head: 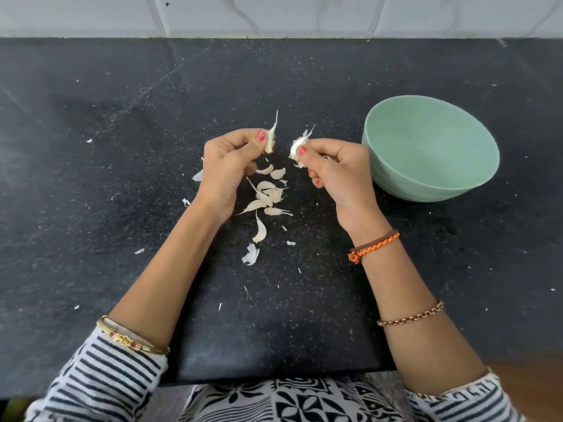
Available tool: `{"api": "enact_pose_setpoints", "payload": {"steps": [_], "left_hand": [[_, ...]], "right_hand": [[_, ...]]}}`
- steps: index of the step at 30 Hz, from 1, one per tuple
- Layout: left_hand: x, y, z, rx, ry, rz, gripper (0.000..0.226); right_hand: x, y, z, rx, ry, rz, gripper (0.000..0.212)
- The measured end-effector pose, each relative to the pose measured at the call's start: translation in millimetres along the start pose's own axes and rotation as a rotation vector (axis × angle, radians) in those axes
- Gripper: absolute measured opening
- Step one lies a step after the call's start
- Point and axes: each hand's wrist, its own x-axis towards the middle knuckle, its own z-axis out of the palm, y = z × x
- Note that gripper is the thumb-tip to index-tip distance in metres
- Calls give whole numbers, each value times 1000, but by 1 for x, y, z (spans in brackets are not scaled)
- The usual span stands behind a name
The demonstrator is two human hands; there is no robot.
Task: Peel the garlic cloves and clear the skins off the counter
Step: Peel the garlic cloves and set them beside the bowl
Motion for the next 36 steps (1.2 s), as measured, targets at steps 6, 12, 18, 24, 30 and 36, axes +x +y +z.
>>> {"api": "enact_pose_setpoints", "payload": {"steps": [6,12,18,24,30,36], "left_hand": [[-5,0,5,136,-46,9,25],[-6,-1,4,202,-97,162,6],[-4,-8,6,332,-79,200,8],[-2,-6,0,317,-122,214,13],[-4,-4,5,238,-146,157,22],[-7,-5,12,154,13,138,17]], "right_hand": [[-2,2,3,-101,-46,-34,6],[-4,4,2,-457,-38,-190,10],[-6,2,5,-649,-43,-226,10],[-7,-1,6,-547,30,-224,8],[-5,-1,5,-492,0,-145,7],[-8,2,12,-476,70,-184,8]]}}
